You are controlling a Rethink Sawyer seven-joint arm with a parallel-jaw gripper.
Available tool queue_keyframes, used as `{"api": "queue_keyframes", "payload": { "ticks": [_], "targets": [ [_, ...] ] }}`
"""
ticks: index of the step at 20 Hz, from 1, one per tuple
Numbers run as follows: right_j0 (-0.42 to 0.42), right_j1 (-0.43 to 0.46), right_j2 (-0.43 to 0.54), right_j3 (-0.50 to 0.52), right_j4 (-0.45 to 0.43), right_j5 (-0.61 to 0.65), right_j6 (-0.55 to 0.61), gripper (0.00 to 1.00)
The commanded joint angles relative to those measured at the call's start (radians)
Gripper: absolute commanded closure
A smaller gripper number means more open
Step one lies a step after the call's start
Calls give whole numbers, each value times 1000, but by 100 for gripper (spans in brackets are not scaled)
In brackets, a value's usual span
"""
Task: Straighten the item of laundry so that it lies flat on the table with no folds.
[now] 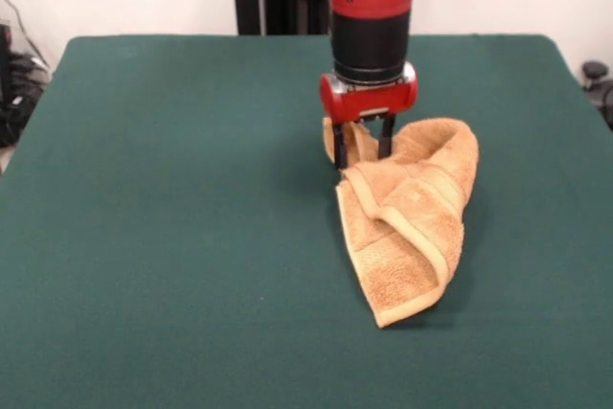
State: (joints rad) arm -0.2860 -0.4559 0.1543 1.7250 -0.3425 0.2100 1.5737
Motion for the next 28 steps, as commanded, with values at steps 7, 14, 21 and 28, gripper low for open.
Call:
{"api": "queue_keyframes", "payload": {
  "ticks": [7, 14, 21, 28],
  "targets": [
    [-12, 36, 190, -64, -85, -84, 26, 0],
    [-4, 65, 183, -90, -116, -103, 39, 0],
    [20, 30, 151, -81, -75, 22, 58, 100],
    [38, -46, 120, -36, -54, 86, 69, 100]
  ]
}}
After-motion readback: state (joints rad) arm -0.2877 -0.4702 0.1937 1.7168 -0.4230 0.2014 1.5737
